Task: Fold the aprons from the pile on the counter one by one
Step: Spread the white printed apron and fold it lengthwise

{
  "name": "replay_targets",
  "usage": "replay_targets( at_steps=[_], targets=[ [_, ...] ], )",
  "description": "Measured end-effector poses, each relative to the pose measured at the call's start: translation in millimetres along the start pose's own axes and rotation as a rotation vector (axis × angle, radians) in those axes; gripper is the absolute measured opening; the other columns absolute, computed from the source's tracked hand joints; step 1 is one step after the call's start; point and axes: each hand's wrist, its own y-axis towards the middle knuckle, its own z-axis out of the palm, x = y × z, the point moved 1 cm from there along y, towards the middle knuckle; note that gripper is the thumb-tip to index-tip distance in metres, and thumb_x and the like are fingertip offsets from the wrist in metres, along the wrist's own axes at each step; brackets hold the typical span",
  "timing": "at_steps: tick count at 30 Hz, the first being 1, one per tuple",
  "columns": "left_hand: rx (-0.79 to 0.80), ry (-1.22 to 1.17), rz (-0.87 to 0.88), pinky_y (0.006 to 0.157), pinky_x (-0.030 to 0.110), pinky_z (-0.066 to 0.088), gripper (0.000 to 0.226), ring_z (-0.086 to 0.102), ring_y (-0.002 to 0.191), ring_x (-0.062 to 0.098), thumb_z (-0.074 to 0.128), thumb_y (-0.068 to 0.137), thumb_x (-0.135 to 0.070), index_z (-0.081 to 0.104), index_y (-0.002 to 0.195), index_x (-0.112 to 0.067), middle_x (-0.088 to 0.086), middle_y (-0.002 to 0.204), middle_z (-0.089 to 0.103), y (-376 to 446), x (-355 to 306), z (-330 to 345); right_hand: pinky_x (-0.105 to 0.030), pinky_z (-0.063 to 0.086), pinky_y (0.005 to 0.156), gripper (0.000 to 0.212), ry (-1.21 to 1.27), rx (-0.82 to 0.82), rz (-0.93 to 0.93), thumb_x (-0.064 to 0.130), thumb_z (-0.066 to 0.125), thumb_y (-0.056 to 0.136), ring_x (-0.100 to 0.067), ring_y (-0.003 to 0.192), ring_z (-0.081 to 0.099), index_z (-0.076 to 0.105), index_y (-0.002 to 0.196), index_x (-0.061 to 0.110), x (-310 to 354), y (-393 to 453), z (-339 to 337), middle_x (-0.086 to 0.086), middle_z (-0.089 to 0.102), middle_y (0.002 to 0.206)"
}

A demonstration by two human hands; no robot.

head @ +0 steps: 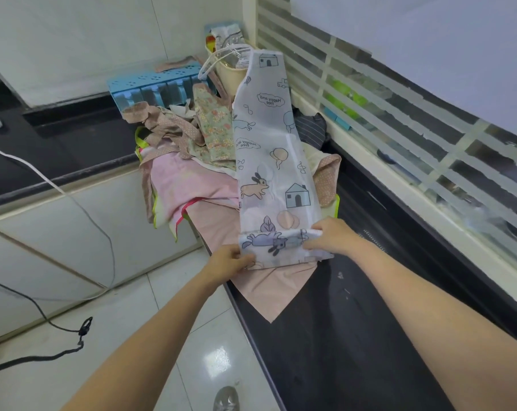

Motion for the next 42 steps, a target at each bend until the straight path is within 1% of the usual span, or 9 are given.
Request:
replay_targets(
  at_steps=[5,11,18,21,24,27,33,39,42],
  targets=[
    [-0.13,-0.039,-0.117,0.054,0.025,0.035,0.039,0.039,0.05,0.014,0.064,0.089,-0.02,0.043,0.057,-0.012,0.001,0.054,0.039,20.2,1.3,-3.6,-0.027,0.034,0.058,0.027,0.457,-0.261,0.176,0.026,0.072,0.081,-0.019,0.07,0.049,0.054,0.071,0.008,-15.8,7.2,10.3,-0.006,0.051,0.073],
    [-0.182,0.041,-0.092,0.052,0.026,0.03,0.048,0.033,0.033,0.005,0.062,0.09,-0.024,0.033,0.053,-0.016,0.001,0.052,0.03,31.0,12.9,-8.1,-0.033,0.037,0.073,0.041,0.178,-0.349,0.351,0.04,0.036,0.1,-0.034,0.102,0.054,0.057,0.108,0.006,-5.8,10.3,44.4,-0.017,0.057,0.109],
    [-0.462,0.87,0.285,0.084,0.034,0.039,0.034,0.051,0.107,0.027,0.046,0.094,-0.033,0.05,0.12,-0.012,0.008,0.12,0.052,22.5,-35.3,-2.8,-0.033,0.034,0.074,0.041,0.093,-0.355,0.396,0.033,0.031,0.103,-0.036,0.111,0.052,0.047,0.123,0.001,-3.4,11.5,51.9,-0.021,0.054,0.122],
    [-0.195,1.088,0.802,0.101,0.039,0.041,0.047,0.046,0.127,0.027,0.038,0.092,-0.035,0.05,0.133,-0.014,0.008,0.141,0.045,22.0,-30.6,27.5,-0.034,0.035,0.074,0.038,0.141,-0.344,0.393,0.029,0.033,0.102,-0.037,0.11,0.052,0.041,0.125,-0.001,-5.0,10.0,49.9,-0.023,0.053,0.122],
    [0.171,1.284,0.576,0.115,0.044,-0.007,0.065,-0.015,0.143,0.026,0.027,0.097,-0.053,-0.002,0.15,-0.028,-0.003,0.154,-0.016,28.5,-13.2,33.2,-0.038,0.039,0.077,0.034,-0.059,-0.451,0.244,0.023,0.042,0.099,-0.034,0.11,0.05,0.036,0.127,0.005,1.0,1.7,43.4,-0.018,0.051,0.123],
    [0.256,1.352,0.456,0.112,0.045,-0.017,0.072,-0.027,0.14,0.027,0.025,0.095,-0.059,-0.017,0.146,-0.032,-0.004,0.154,-0.025,30.7,-13.8,29.9,-0.038,0.025,0.109,0.063,-0.422,-0.371,-0.185,0.039,0.049,0.093,-0.028,0.136,0.024,0.024,0.145,0.012,0.1,-6.7,50.2,-0.009,0.025,0.149],
    [0.207,1.306,0.442,0.112,0.049,-0.015,0.077,-0.025,0.141,0.029,0.032,0.091,-0.064,-0.017,0.145,-0.038,0.003,0.155,-0.025,35.8,-9.5,29.1,-0.045,-0.006,0.117,0.088,-0.701,0.051,-0.224,0.062,0.006,0.076,-0.027,0.143,-0.022,-0.018,0.148,0.018,-13.6,-3.4,60.9,-0.004,-0.026,0.155],
    [0.211,0.925,0.324,0.118,0.04,0.002,0.086,0.0,0.146,0.024,0.034,0.085,-0.074,0.014,0.151,-0.023,0.006,0.158,0.006,37.6,-31.5,9.6,-0.039,0.025,0.114,0.067,-0.576,0.043,-0.221,0.01,0.042,0.096,-0.023,0.145,0.008,0.007,0.152,0.02,3.4,0.9,39.9,-0.002,0.005,0.159],
    [-0.128,0.362,0.275,0.106,0.033,0.031,0.056,0.04,0.13,0.023,0.049,0.092,-0.05,0.048,0.134,-0.013,0.007,0.14,0.046,39.1,-45.1,-10.0,-0.036,0.045,0.095,0.055,-0.458,0.033,-0.246,0.014,0.044,0.094,-0.023,0.127,0.042,0.033,0.145,0.028,15.3,-1.1,17.4,-0.002,0.043,0.143]
  ],
)
